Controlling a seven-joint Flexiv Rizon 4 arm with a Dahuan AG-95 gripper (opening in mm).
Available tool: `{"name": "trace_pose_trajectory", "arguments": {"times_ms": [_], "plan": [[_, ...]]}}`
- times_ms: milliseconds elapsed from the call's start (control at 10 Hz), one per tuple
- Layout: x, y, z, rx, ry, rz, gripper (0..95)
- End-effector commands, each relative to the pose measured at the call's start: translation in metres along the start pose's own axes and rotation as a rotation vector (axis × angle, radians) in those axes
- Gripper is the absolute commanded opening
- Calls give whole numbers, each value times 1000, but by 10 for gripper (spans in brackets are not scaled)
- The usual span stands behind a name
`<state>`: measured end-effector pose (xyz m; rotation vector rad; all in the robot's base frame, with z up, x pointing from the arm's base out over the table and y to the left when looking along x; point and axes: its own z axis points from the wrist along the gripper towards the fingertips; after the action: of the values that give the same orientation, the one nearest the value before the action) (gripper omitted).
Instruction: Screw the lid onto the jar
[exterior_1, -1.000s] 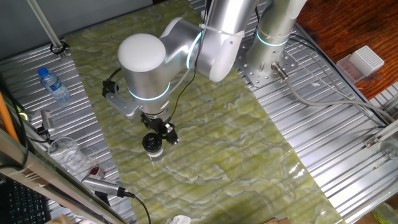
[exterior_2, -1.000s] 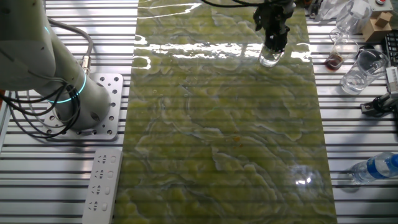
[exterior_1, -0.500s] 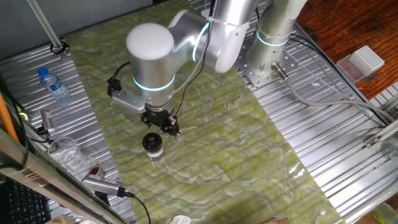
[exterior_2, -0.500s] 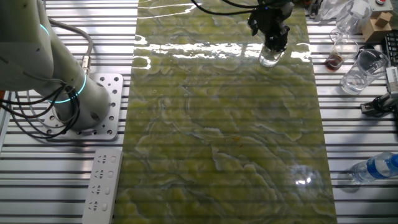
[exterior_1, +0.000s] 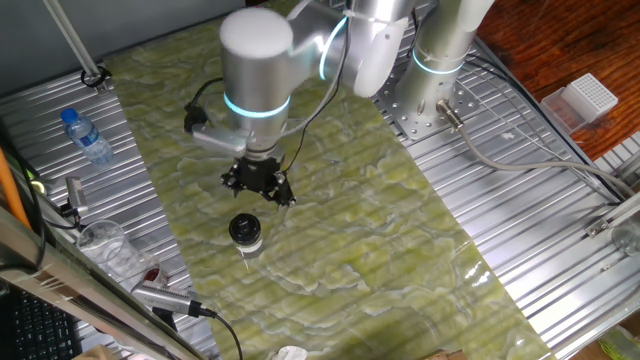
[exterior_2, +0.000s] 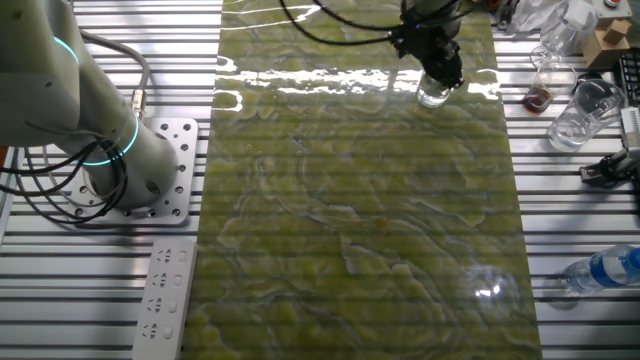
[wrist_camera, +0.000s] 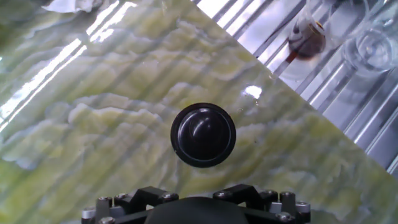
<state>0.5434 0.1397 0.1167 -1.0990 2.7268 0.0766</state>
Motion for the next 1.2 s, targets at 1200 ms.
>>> {"name": "trace_pose_trajectory", "arguments": {"times_ms": [1200], "plan": [[-3,-7,9,-29,-132,-12,760]]}}
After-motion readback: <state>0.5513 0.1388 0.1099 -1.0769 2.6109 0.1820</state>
